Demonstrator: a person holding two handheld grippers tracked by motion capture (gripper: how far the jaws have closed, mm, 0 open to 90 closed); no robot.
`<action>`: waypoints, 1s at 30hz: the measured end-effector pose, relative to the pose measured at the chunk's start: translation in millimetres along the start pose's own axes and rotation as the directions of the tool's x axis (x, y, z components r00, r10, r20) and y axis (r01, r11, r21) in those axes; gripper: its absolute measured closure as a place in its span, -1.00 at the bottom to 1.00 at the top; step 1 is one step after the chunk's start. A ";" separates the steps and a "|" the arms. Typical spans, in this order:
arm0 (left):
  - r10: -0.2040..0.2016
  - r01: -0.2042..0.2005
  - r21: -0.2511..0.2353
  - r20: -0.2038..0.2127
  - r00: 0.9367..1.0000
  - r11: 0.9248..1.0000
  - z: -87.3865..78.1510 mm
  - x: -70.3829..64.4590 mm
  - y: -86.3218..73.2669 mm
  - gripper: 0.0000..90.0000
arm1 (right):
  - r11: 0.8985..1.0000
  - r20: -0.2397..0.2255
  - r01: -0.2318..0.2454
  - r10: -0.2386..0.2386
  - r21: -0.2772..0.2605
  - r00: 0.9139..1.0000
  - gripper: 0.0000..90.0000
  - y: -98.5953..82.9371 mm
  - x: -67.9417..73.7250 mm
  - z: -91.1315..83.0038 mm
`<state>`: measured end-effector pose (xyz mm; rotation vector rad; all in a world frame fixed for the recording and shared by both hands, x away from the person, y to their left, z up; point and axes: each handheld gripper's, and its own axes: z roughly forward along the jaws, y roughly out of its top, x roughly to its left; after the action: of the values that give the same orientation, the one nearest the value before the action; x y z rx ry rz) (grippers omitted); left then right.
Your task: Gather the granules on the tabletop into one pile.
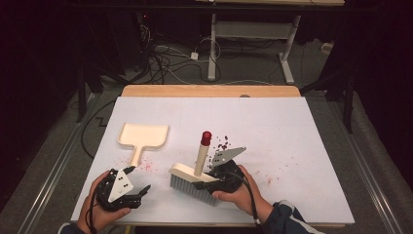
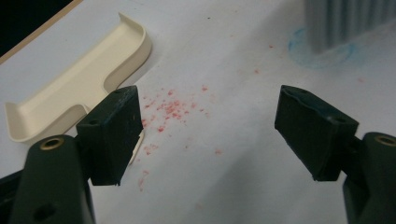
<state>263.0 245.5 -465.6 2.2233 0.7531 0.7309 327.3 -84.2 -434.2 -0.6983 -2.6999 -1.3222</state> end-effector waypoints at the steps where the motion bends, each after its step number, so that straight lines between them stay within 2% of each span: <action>1: 0.003 -0.003 0.001 0.002 1.000 1.000 0.5 -0.4 0.2 -0.50 | 0.999 0.044 -0.035 0.035 -0.008 0.998 0.50 -3.3 -5.9 6.3; 4: 0.010 -0.010 0.005 0.007 1.000 1.000 1.2 -1.4 0.7 -0.50 | 0.997 0.066 -0.069 0.070 -0.017 0.995 0.49 -4.3 -13.6 6.9; 6: 0.010 -0.010 0.007 0.008 1.000 1.000 1.7 -1.2 0.5 -0.50 | 0.995 0.114 -0.099 0.101 -0.029 0.988 0.49 -7.1 -26.1 6.5; 7: 0.008 -0.008 0.008 0.009 1.000 1.000 2.0 -1.3 0.4 -0.50 | 0.993 0.118 -0.114 0.118 -0.037 0.986 0.48 -7.4 -30.8 6.1; 8: 0.009 -0.009 0.009 0.010 1.000 1.000 2.1 -1.3 0.5 -0.50 | 0.993 0.118 -0.114 0.118 -0.037 0.986 0.48 -7.4 -30.8 6.1; 9: 0.011 -0.011 0.010 0.010 1.000 1.000 2.3 -1.6 0.8 -0.50 | 0.991 0.147 -0.122 0.129 -0.052 0.981 0.49 -5.8 -39.0 4.0; 11: 0.014 -0.014 0.010 0.011 1.000 1.000 2.6 -2.5 1.3 -0.50 | 0.989 0.156 -0.133 0.141 -0.060 0.978 0.49 -4.8 -43.1 2.6; 15: 0.016 -0.016 0.014 0.013 1.000 1.000 3.0 -2.4 1.1 -0.50 | 0.981 0.219 -0.172 0.189 -0.093 0.957 0.49 -4.2 -57.9 -5.2; 17: 0.016 -0.017 0.014 0.016 1.000 1.000 2.9 -2.3 0.9 -0.50 | 0.972 0.251 -0.209 0.231 -0.111 0.940 0.48 -7.4 -68.1 -12.4; 18: 0.018 -0.018 0.016 0.016 1.000 1.000 2.7 -2.4 0.9 -0.50 | 0.972 0.251 -0.209 0.231 -0.111 0.940 0.48 -7.4 -68.1 -12.4; 20: 0.019 -0.019 0.015 0.017 1.000 1.000 2.6 -2.7 1.0 -0.50 | 0.965 0.266 -0.230 0.257 -0.126 0.929 0.49 -9.5 -74.4 -18.3; 25: 0.019 -0.019 0.016 0.020 1.000 1.000 2.8 -3.1 1.3 -0.50 | 0.967 0.270 -0.220 0.248 -0.131 0.930 0.49 -7.6 -73.2 -24.2; 28: 0.025 -0.026 0.021 0.021 0.999 0.999 2.7 -3.2 1.5 -0.50 | 0.971 0.249 -0.189 0.220 -0.143 0.943 0.49 -4.9 -70.3 -33.9; 29: 0.026 -0.026 0.022 0.021 0.999 0.999 2.8 -3.4 1.4 -0.50 | 0.977 0.218 -0.152 0.183 -0.151 0.959 0.49 -2.9 -67.6 -43.9; 30: 0.026 -0.026 0.023 0.022 0.999 0.999 2.9 -3.4 1.3 -0.50 | 0.980 0.215 -0.129 0.159 -0.149 0.963 0.49 -1.5 -64.9 -49.7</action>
<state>263.0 241.2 -467.4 2.2622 0.7271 0.7133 377.7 -146.9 -419.6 -1.1012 -2.6802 -1.4806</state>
